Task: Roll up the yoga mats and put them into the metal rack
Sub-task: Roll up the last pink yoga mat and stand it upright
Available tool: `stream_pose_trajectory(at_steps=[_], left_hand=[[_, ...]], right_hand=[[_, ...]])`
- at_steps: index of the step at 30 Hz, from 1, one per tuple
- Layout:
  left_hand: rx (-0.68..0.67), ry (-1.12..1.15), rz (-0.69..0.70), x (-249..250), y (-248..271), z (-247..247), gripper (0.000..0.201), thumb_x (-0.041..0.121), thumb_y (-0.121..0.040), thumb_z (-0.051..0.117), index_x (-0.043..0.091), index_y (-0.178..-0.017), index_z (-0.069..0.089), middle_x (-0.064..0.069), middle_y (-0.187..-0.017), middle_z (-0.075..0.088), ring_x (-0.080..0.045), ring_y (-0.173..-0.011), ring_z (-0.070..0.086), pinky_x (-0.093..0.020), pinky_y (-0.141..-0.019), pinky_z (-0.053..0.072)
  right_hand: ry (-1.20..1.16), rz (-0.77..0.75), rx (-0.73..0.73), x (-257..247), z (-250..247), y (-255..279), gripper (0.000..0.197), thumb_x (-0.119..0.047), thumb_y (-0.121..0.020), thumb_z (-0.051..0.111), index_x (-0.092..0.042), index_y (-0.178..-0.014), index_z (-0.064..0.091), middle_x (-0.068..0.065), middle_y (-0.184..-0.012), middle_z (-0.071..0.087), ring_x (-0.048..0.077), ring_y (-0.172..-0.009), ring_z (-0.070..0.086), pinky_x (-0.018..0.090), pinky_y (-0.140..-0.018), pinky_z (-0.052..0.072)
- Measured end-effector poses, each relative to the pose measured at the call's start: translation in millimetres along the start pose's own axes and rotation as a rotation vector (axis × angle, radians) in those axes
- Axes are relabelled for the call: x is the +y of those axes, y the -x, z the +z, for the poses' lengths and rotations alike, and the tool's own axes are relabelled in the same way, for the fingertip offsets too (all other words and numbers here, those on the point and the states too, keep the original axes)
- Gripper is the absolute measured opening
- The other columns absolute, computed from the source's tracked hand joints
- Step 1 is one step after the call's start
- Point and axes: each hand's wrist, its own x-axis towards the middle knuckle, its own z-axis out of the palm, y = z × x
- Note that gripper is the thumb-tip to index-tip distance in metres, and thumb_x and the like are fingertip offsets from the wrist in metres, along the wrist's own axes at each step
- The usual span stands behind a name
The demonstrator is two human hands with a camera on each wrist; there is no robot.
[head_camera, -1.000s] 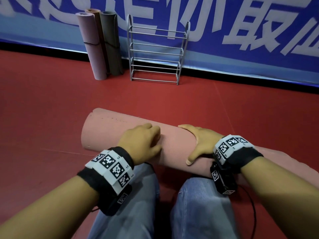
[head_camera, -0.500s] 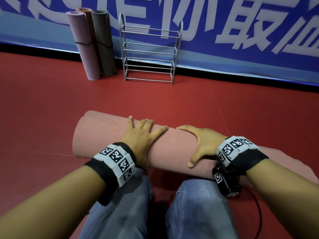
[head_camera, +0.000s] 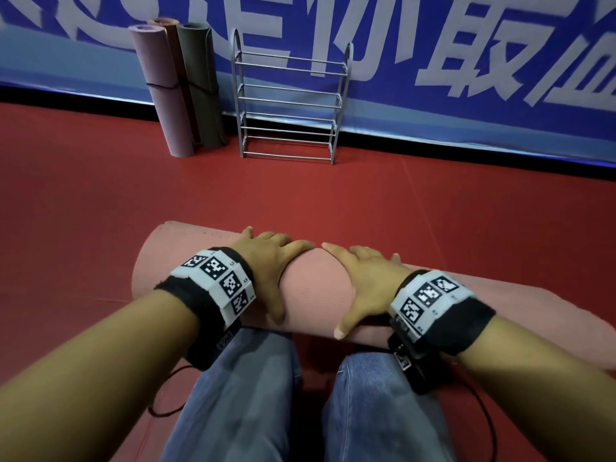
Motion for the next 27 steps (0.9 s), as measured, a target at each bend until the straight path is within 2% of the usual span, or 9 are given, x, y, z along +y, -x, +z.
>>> stream_pose_trajectory(at_steps=[3, 5, 8, 11, 14, 17, 20, 23, 27], left_hand=[[0.034, -0.012, -0.018, 5, 2, 0, 0.128, 0.052, -0.054, 0.086, 0.042, -0.151, 0.003, -0.004, -0.161, 0.007, -0.027, -0.148, 0.006, -0.068, -0.110, 0.011], [0.151, -0.027, 0.041, 9, 7, 3, 0.118, 0.051, -0.058, 0.083, 0.044, -0.149, 0.009, -0.004, -0.160, 0.005, -0.026, -0.146, 0.004, -0.065, -0.113, 0.009], [0.363, -0.058, 0.141, 10, 13, 21, 0.106, 0.053, -0.054, 0.081, 0.044, -0.139, 0.019, -0.006, -0.151, 0.025, -0.028, -0.136, 0.023, -0.065, -0.110, 0.019], [0.583, -0.059, 0.121, 5, 8, 39, 0.103, 0.051, -0.036, 0.083, 0.033, -0.129, 0.043, -0.013, -0.132, 0.050, -0.030, -0.116, 0.041, -0.068, -0.093, 0.038], [0.737, -0.017, 0.084, 6, 4, 42, 0.076, 0.044, -0.044, 0.080, 0.023, -0.111, 0.051, -0.011, -0.106, 0.055, -0.031, -0.090, 0.051, -0.046, -0.073, 0.048], [0.727, 0.039, 0.012, 9, 4, 37, 0.049, 0.038, -0.060, 0.080, 0.016, -0.096, 0.055, -0.007, -0.089, 0.053, -0.031, -0.070, 0.055, -0.036, -0.051, 0.044], [0.642, 0.139, -0.089, 15, -2, 25, 0.037, 0.051, -0.087, 0.058, 0.021, -0.106, 0.048, 0.001, -0.099, 0.057, -0.027, -0.082, 0.061, -0.031, -0.056, 0.038], [0.631, 0.199, -0.162, 24, -12, 19, 0.046, 0.066, -0.090, 0.040, 0.024, -0.110, 0.037, 0.005, -0.098, 0.062, -0.025, -0.086, 0.062, -0.031, -0.060, 0.038], [0.567, 0.367, -0.259, 37, -25, 16, 0.068, 0.074, -0.084, 0.043, 0.019, -0.120, 0.029, 0.002, -0.070, 0.052, -0.032, -0.080, 0.062, -0.034, -0.060, 0.037]], right_hand=[[-0.037, -0.016, 0.083, 2, 3, -6, 0.137, -0.066, -0.043, 0.085, -0.050, -0.148, -0.002, 0.005, -0.146, 0.038, 0.029, -0.135, 0.035, 0.064, -0.108, 0.025], [-0.074, -0.026, 0.076, 8, 0, -13, 0.134, -0.070, -0.039, 0.082, -0.053, -0.146, 0.003, 0.002, -0.138, 0.045, 0.028, -0.127, 0.044, 0.055, -0.105, 0.035], [-0.171, -0.028, 0.017, 13, -8, -21, 0.135, -0.072, -0.030, 0.078, -0.054, -0.145, 0.009, 0.001, -0.133, 0.049, 0.025, -0.121, 0.050, 0.045, -0.102, 0.043], [-0.256, -0.043, -0.003, 24, -10, -25, 0.129, -0.059, -0.039, 0.087, -0.049, -0.147, 0.018, -0.003, -0.131, 0.052, 0.020, -0.117, 0.051, 0.036, -0.101, 0.043], [-0.334, -0.033, 0.035, 41, -10, -27, 0.118, -0.045, -0.050, 0.093, -0.047, -0.146, 0.024, -0.006, -0.127, 0.055, 0.018, -0.111, 0.054, 0.029, -0.095, 0.043], [-0.451, 0.003, 0.097, 57, -13, -25, 0.112, -0.040, -0.053, 0.093, -0.048, -0.144, 0.028, -0.008, -0.125, 0.057, 0.016, -0.110, 0.055, 0.027, -0.092, 0.043], [-0.577, 0.036, 0.175, 75, -14, -21, 0.110, -0.038, -0.051, 0.094, -0.050, -0.141, 0.033, -0.011, -0.121, 0.058, 0.013, -0.109, 0.056, 0.025, -0.087, 0.041], [-0.665, 0.053, 0.233, 87, -13, -20, 0.109, -0.035, -0.051, 0.095, -0.047, -0.141, 0.035, -0.013, -0.120, 0.059, 0.011, -0.108, 0.057, 0.023, -0.087, 0.041], [-0.712, 0.051, 0.283, 93, -14, -17, 0.104, -0.032, -0.053, 0.095, -0.045, -0.139, 0.037, -0.016, -0.115, 0.060, 0.008, -0.105, 0.058, 0.025, -0.087, 0.042]])
